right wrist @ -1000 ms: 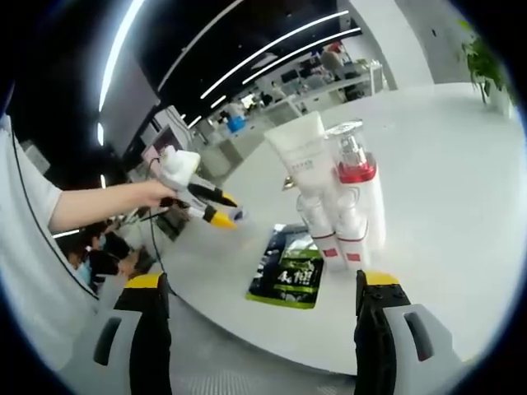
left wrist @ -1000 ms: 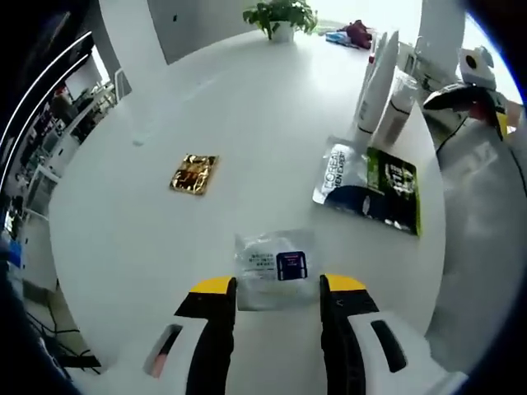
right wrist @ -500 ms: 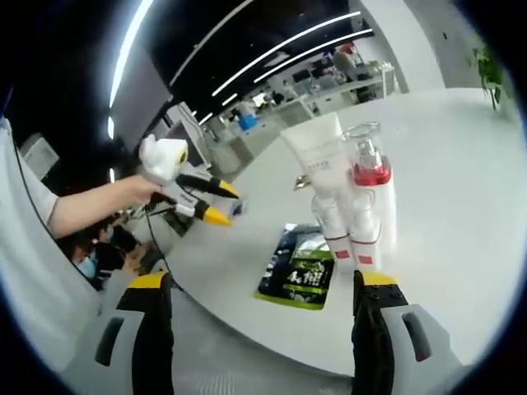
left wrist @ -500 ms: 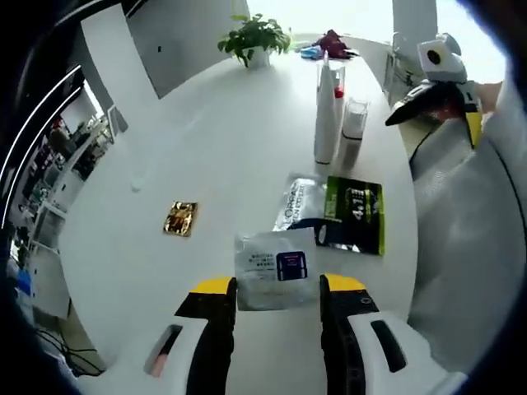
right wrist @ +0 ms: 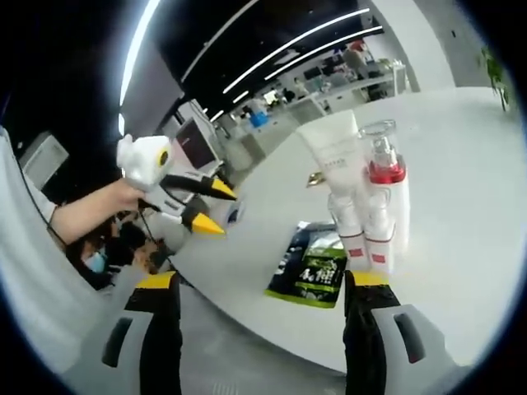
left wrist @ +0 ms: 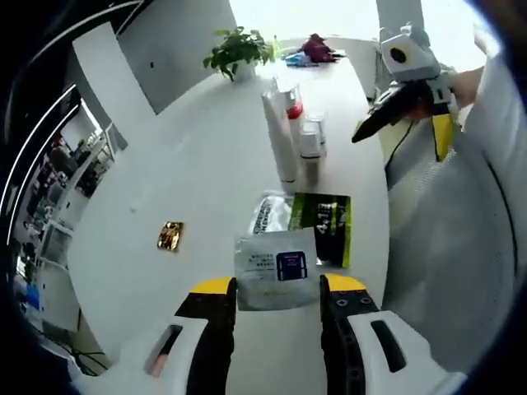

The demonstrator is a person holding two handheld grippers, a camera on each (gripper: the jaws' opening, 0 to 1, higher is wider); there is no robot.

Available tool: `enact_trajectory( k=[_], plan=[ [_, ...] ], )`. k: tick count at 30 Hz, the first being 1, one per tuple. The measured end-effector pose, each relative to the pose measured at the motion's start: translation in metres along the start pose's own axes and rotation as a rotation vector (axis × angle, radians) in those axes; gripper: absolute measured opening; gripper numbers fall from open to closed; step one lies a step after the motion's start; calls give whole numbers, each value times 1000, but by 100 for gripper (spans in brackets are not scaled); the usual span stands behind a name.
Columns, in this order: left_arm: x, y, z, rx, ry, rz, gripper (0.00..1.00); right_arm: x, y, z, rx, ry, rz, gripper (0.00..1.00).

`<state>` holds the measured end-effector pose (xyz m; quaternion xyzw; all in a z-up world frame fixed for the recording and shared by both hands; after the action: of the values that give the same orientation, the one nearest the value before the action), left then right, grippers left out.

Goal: Arrange the skincare products in the storage area until every visible bottle or jar stands upright without overlapping.

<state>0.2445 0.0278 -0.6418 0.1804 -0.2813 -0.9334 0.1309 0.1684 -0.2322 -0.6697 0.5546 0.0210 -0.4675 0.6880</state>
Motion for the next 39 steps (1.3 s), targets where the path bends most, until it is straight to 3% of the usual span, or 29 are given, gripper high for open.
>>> enact_trajectory(
  k=[7,14,19,21,26,31,39],
  plan=[
    [26,19,13,5,18,-22,45,-1,-2,-3,-24,50,-5,66],
    [51,37,25,37,17,-43,45,-14,4,-11,-36,158,-13,44],
    [68,49,32,60,5,-69,45,-25,4,-19,-34,204,-47,42],
    [73,54,34,64,1,-80,45,-33,7,-22,-20,243,-88,40],
    [82,64,39,82,-4,-96,45,-44,8,-25,-23,264,-67,32],
    [89,67,42,93,-11,-107,45,-49,9,-22,2,289,-128,21],
    [93,73,44,111,-19,-110,45,-52,10,-20,-10,308,-137,6]
  ],
)
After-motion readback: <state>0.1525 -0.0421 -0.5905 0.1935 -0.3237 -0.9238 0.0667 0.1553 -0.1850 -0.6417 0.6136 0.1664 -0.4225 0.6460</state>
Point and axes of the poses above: the point that each gripper's makers call its tool centre point, and the gripper's own axes: z roughly backward along the fingers, x roughly to its right, y roughly out of its top, the point moved 9 cm from there along z, roughly backward along the fingers, and after that the axes turned 5 degrees about -z, right-handed, at the moved point
